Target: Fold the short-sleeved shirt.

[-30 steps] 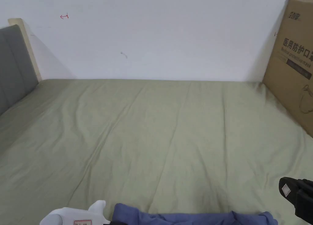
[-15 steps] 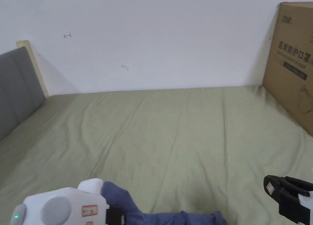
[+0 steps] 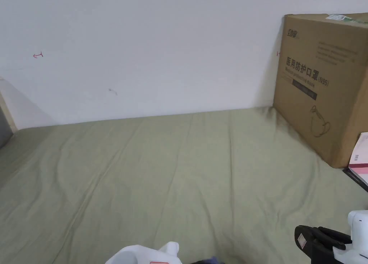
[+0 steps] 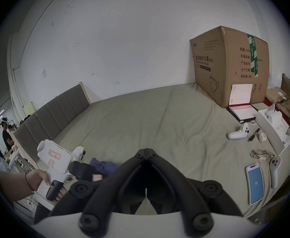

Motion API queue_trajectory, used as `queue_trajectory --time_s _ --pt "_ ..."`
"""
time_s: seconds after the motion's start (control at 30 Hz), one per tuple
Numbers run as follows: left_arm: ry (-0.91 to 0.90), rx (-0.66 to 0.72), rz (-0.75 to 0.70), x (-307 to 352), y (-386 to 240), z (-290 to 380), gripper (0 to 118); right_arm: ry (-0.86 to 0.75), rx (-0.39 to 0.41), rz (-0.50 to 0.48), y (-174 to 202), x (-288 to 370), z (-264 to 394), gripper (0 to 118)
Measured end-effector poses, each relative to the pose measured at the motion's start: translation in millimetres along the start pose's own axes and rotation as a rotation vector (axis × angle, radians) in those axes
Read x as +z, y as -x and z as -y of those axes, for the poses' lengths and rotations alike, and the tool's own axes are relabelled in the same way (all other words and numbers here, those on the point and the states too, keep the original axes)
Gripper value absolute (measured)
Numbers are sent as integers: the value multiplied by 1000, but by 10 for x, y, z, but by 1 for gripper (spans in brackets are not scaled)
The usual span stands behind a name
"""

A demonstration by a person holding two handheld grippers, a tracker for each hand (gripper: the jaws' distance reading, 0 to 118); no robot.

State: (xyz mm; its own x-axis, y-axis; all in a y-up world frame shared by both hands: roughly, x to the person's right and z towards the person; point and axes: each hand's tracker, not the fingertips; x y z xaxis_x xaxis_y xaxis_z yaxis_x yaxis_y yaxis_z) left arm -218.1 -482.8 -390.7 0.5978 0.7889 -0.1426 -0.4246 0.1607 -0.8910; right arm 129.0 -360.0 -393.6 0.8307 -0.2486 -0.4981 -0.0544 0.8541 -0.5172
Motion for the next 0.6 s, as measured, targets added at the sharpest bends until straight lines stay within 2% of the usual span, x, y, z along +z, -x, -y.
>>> queue_trajectory --time_s 0.1,0.2,0.23,0.27,0.3,0.33,0.37,0.43,0.53,0.6 --pt "-66 -24 58 194 -29 8 117 -1 0 -1 -8 -2 9 0" --pt "-196 -183 -43 558 -232 111 116 -7 7 -3 4 9 8 0" --pt "-241 -261 -101 663 -329 173 108 -9 9 -4 4 16 9 0" --pt "-265 -316 -145 731 -411 230 94 -10 14 -1 4 20 9 0" --pt "-266 -368 -214 770 -477 286 63 -13 20 7 5 22 9 0" --pt "-261 -409 -250 771 -531 327 18 -14 24 10 -1 24 11 0" --pt "-246 -433 -264 736 -565 358 2 -15 24 10 -13 25 15 0" --pt "-211 -459 -293 558 -605 400 3 -13 15 9 -44 18 24 0" --pt "-147 -410 -266 182 -532 348 3 -11 -17 11 -89 10 40 0" --pt "-112 -406 -306 -78 -464 317 3 -10 -31 14 -116 5 52 0"
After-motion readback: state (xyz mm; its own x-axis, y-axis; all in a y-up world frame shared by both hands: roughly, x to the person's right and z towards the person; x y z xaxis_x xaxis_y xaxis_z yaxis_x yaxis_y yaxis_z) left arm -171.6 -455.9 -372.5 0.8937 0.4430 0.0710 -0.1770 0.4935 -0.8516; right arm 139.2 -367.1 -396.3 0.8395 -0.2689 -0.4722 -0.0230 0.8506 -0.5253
